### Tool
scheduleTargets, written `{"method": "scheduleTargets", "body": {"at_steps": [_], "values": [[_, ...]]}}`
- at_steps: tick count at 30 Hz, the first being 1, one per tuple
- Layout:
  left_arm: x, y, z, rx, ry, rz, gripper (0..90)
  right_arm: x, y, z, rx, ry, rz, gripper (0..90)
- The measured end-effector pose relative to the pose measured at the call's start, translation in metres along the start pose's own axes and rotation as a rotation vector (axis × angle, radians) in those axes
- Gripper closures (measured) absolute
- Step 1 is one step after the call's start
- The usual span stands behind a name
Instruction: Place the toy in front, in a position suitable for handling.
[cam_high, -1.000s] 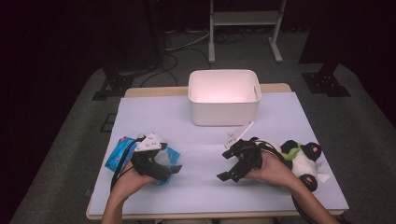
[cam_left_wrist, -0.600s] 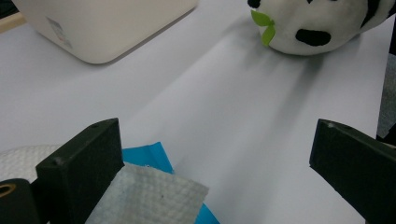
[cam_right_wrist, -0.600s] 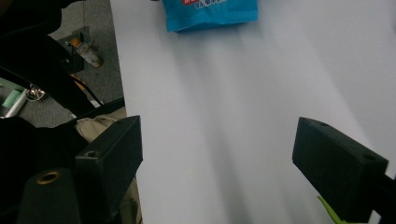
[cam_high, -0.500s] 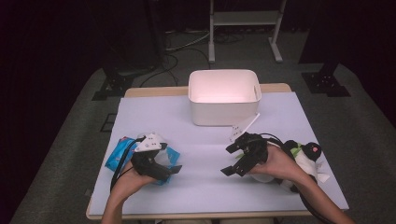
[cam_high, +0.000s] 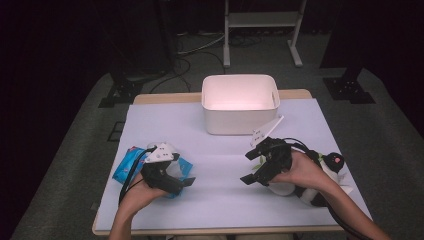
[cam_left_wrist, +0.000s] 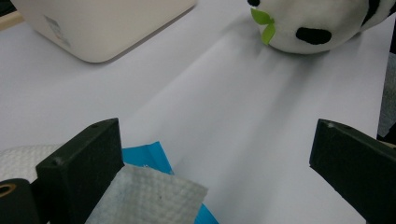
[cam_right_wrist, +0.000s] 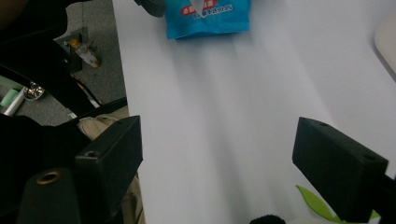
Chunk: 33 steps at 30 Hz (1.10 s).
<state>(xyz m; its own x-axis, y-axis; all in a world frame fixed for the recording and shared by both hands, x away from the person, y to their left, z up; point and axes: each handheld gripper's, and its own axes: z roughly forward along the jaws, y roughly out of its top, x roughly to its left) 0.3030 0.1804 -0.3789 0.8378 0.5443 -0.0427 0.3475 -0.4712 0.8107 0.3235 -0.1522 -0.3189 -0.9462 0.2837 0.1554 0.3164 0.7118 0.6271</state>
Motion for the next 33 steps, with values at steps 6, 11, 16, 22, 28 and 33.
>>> {"method": "scheduleTargets", "body": {"at_steps": [6,11,16,22,28,33], "values": [[0.0,0.0,0.0,0.001,0.003,0.004,2.0,-0.001,0.0,-0.007,0.001,-0.009,-0.003,14.9],[0.0,0.0,0.0,0.006,0.003,0.007,2.0,-0.001,0.0,-0.014,0.001,-0.016,-0.005,14.8],[-0.001,0.0,0.001,0.005,0.003,0.006,2.0,0.0,0.001,-0.019,0.005,-0.02,-0.009,14.9],[-0.001,0.0,0.001,0.006,0.002,0.007,2.0,0.0,0.0,-0.027,0.005,-0.028,-0.01,14.9],[-0.001,0.0,0.001,0.009,0.002,0.009,2.0,0.0,-0.002,-0.034,0.002,-0.031,-0.007,14.8],[-0.001,0.0,0.002,0.012,0.001,0.01,2.0,-0.001,-0.004,-0.039,0.003,-0.04,-0.004,14.9]]}}
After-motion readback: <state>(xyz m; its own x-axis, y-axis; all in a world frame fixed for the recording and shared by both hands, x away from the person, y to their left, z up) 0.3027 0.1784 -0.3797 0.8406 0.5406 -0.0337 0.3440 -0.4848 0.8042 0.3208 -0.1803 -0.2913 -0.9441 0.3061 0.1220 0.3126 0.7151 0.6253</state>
